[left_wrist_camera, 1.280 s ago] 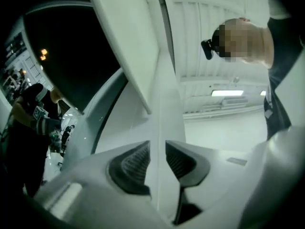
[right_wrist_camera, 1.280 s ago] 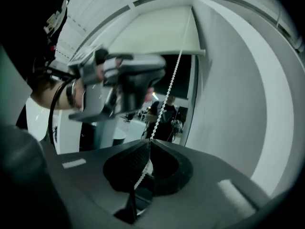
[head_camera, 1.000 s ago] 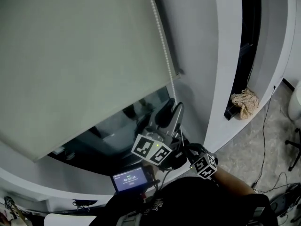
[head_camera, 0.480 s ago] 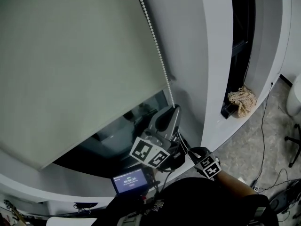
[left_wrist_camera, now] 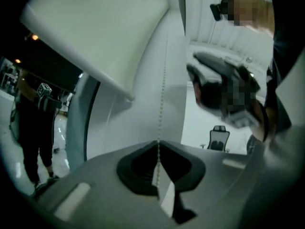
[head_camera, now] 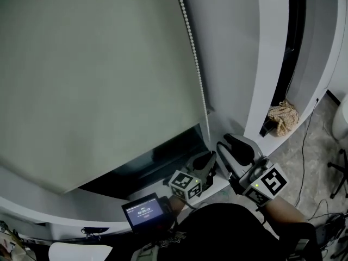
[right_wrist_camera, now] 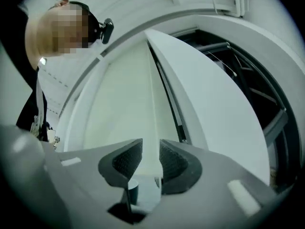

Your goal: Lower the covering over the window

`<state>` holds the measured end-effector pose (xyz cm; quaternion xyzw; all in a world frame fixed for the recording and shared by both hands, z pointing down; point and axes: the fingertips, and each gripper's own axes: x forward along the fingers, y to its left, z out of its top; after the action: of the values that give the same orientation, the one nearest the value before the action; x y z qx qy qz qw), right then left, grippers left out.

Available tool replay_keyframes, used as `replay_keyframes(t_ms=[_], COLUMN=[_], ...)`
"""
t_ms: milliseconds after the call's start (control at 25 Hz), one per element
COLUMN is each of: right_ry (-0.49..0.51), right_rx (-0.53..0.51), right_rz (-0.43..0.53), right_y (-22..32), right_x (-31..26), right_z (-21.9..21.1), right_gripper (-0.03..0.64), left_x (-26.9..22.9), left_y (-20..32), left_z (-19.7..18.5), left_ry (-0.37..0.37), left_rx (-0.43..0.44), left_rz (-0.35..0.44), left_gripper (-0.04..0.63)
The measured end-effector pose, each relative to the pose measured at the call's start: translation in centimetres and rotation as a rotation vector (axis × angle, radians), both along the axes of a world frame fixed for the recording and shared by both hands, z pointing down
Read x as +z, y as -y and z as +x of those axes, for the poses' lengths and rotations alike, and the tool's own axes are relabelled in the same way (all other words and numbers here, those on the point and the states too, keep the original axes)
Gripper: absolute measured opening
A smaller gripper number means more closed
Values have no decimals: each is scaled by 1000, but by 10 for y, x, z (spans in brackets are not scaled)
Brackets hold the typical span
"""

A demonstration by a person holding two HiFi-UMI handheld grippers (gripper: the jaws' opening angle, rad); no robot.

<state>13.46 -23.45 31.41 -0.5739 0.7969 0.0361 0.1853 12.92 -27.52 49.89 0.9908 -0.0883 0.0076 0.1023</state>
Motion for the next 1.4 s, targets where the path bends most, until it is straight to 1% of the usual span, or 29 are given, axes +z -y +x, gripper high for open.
replay_keyframes(t_ms=[80, 160, 240, 320, 440, 480, 560, 600, 640, 680, 720, 800, 880, 960, 1040, 1080, 1160, 1200, 1280, 1400], right_ry=[-6, -15, -4, 36, 71, 58, -3, -38, -69, -93, -104, -112, -112, -100, -103, -111, -142, -160, -189, -218], right_rx=[11, 36, 60, 58, 20, -5, -64, -87, -105, -112, -107, -73, -57, -58, -65, -71, -66, -53, -19, 12], right_rz=[100, 175, 218, 236, 262, 288, 344, 357, 357, 351, 352, 397, 442, 463, 462, 446, 391, 359, 301, 215], right_y=[4, 7, 13, 26, 50, 52, 46, 41, 39, 38, 37, 31, 25, 24, 27, 31, 39, 40, 33, 22], right_x=[-56, -105, -149, -187, -238, -255, -284, -293, -299, -302, -301, -298, -294, -294, -295, -293, -277, -262, -225, -153], right_z=[-2, -3, -1, 2, 2, -2, -19, -28, -35, -40, -42, -40, -36, -32, -31, -31, -26, -22, -16, -19], right_gripper=[107, 107, 113, 130, 137, 138, 132, 128, 56, 27, 18, 15, 14, 14, 14, 14, 14, 14, 14, 14], left_x=[40, 78, 111, 136, 162, 172, 197, 208, 217, 221, 223, 225, 226, 225, 214, 202, 173, 156, 116, 57], left_y=[-12, -25, -32, -38, -46, -49, -59, -63, -65, -65, -64, -60, -49, -35, -22, -17, -9, -8, -14, -27], left_z=[-3, -9, -17, -23, -28, -30, -41, -47, -52, -56, -59, -65, -72, -80, -87, -89, -89, -89, -91, -96], left_ry=[99, 177, 234, 291, 372, 400, 461, 485, 496, 498, 498, 509, 522, 502, 447, 416, 348, 311, 240, 106], left_rx=[23, 43, 47, 65, 111, 126, 156, 167, 171, 168, 161, 138, 101, 62, 30, 12, -42, -72, -123, -150], left_rz=[-8, -8, -16, -26, -38, -52, -81, -89, -92, -94, -96, -85, -47, -2, 31, 39, 47, 55, 75, 136], left_gripper=[11, 11, 11, 11, 11, 11, 11, 12, 12, 12, 12, 14, 15, 18, 20, 30, 74, 84, 84, 72])
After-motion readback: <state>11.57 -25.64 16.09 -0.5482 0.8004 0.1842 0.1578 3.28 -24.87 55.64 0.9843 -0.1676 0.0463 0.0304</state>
